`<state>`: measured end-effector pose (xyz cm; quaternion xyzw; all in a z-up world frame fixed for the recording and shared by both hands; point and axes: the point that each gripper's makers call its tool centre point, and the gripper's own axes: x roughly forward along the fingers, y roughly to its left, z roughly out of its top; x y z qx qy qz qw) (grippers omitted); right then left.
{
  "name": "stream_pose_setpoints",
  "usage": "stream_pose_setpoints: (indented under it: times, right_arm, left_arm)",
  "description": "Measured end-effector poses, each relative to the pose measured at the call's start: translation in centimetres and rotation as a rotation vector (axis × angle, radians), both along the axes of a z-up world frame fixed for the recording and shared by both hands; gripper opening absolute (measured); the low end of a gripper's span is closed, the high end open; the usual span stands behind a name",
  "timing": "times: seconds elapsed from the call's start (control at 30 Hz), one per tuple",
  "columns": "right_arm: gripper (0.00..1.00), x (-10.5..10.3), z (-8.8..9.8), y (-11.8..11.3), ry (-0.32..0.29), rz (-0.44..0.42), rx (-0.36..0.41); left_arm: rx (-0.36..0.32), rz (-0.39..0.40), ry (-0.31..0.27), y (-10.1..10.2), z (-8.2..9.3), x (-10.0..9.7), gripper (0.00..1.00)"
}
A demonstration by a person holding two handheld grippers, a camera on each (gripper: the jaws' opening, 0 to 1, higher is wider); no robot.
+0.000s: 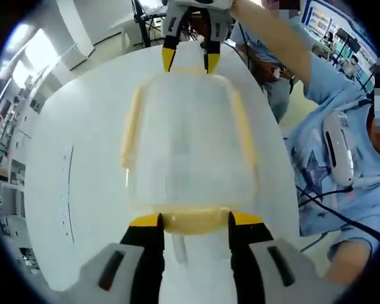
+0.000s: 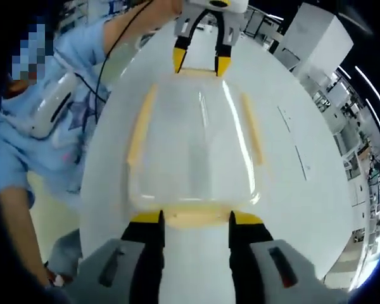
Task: Snap each plastic latch of the storage box into its locked position after aligning the lid with the box until every specified latch is closed and the lid sits flush.
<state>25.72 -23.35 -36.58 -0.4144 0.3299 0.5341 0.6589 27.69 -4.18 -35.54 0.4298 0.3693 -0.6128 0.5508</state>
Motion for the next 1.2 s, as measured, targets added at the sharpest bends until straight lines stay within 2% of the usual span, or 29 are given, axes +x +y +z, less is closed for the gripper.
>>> stream_pose_setpoints:
  times: [0.37, 0.4, 0.77, 1.2]
  right_arm:
    - [0.38, 0.3, 0.0, 1.7, -0.009, 0.03, 0.015]
    - [0.38, 0.3, 0.0, 2.5, -0.009, 0.041, 0.019]
    - [0.38, 0.8, -0.4, 5.7, -0.007, 0.08, 0.049]
    - [0.38, 1.6, -1.4, 9.0, 0.013, 0.123, 0.044]
  left_arm:
    - [-0.002, 0.032, 0.002, 1.8, -0.3, -0.4, 0.39]
    - [0.001, 0.04, 0.002, 2.6, -0.3, -0.5, 0.39]
    - [-0.01, 0.083, 0.019, 5.7, -0.7, -0.5, 0.39]
    - [0.035, 0.128, 0.03, 8.9, -2.1, -0.7, 0.39]
